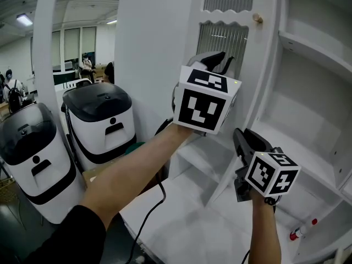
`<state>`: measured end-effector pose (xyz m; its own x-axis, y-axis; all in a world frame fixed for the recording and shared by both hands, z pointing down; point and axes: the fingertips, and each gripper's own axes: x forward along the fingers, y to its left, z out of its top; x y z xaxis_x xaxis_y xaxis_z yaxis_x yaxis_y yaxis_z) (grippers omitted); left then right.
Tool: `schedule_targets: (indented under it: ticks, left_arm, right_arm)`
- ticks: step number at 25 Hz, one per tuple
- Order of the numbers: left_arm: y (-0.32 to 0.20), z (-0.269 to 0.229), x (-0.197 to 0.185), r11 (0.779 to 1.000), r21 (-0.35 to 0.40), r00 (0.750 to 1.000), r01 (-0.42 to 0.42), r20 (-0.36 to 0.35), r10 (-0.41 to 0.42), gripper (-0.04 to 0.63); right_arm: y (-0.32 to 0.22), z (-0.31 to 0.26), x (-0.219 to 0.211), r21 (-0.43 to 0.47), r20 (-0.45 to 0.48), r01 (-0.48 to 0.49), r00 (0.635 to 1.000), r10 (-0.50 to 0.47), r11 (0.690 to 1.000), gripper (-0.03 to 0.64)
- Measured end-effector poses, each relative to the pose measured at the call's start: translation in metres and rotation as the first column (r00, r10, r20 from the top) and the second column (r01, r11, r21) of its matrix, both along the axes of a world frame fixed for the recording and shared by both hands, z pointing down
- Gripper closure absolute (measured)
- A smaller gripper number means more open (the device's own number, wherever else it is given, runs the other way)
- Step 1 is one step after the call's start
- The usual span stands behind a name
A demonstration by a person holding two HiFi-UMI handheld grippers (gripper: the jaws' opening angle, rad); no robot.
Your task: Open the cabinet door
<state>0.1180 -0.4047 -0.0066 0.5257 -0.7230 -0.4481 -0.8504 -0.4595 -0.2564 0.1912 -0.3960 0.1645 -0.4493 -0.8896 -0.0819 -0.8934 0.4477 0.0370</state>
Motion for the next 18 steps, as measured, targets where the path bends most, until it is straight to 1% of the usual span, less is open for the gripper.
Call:
schedule_targets:
  ticks: [4,11,15,18]
  left_arm:
    - [-0.002,0.029,0.0,0.997,-0.073,1.0,0.013,0.005,-0.013,0.514]
    - [0.003,0.068,-0.005,0.991,-0.125,0.998,0.054,0.041,-0.049,0.514]
    - [0.004,0.088,-0.006,0.985,-0.168,0.998,0.044,0.051,-0.036,0.514]
    - [0.005,0.097,-0.008,0.983,-0.178,0.998,0.031,0.062,-0.021,0.514]
  right_arm:
    - [0.006,0.0,-0.003,0.005,0.009,0.028,1.0,-0.028,1.0,0.543]
    - [0.011,0.0,-0.006,0.021,0.022,0.03,0.999,-0.03,0.999,0.546]
    - [0.014,0.001,-0.007,0.027,0.034,0.019,0.999,-0.02,0.999,0.546]
    - [0.017,0.002,-0.01,0.029,0.035,0.006,0.999,-0.007,1.0,0.546]
